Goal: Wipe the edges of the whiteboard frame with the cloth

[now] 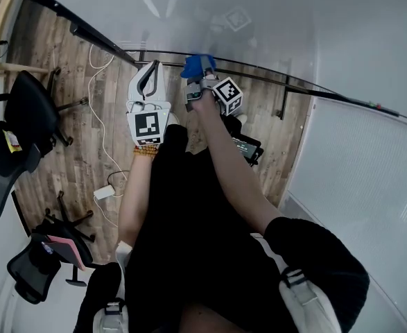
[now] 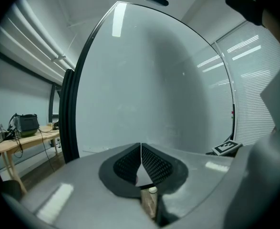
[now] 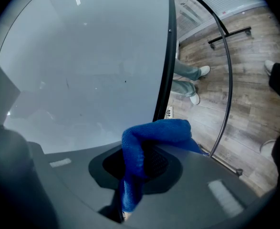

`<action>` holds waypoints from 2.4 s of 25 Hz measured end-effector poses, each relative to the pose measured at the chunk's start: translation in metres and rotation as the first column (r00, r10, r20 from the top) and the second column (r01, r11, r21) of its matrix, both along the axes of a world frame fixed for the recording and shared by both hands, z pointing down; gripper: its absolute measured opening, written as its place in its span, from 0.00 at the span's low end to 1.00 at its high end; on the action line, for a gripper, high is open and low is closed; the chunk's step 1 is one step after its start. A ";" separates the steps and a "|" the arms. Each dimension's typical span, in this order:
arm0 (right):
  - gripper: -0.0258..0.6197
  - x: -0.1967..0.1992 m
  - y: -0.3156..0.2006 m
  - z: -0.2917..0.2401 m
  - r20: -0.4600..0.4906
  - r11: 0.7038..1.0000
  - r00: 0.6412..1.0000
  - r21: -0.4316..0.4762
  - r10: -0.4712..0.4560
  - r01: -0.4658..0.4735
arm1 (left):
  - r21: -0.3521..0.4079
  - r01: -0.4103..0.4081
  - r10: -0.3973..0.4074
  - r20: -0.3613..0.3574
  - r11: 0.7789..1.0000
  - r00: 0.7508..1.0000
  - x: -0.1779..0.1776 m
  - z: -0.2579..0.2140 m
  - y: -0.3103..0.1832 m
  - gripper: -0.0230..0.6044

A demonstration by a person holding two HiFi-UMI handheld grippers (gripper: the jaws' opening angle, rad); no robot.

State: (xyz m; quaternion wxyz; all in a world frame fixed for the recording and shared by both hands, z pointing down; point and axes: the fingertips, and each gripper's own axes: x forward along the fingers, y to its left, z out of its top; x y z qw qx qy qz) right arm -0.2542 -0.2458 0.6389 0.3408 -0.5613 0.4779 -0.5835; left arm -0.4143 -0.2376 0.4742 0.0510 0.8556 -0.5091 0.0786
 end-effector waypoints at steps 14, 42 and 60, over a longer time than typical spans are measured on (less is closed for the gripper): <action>0.15 -0.049 -0.015 0.004 0.000 0.988 0.988 0.003 -0.155 0.155 | -0.004 0.096 -0.096 0.008 0.995 0.995 -0.040 0.007 -0.006 0.04; 0.15 -0.183 -0.045 0.007 0.122 0.933 0.925 0.061 -0.360 0.355 | -0.026 0.304 -0.302 0.057 0.952 0.952 -0.133 0.018 0.024 0.04; 0.16 -0.311 0.004 -0.077 -0.032 0.632 0.665 0.284 -0.746 0.722 | -0.044 0.329 -0.327 0.055 0.943 0.944 -0.156 0.004 0.057 0.04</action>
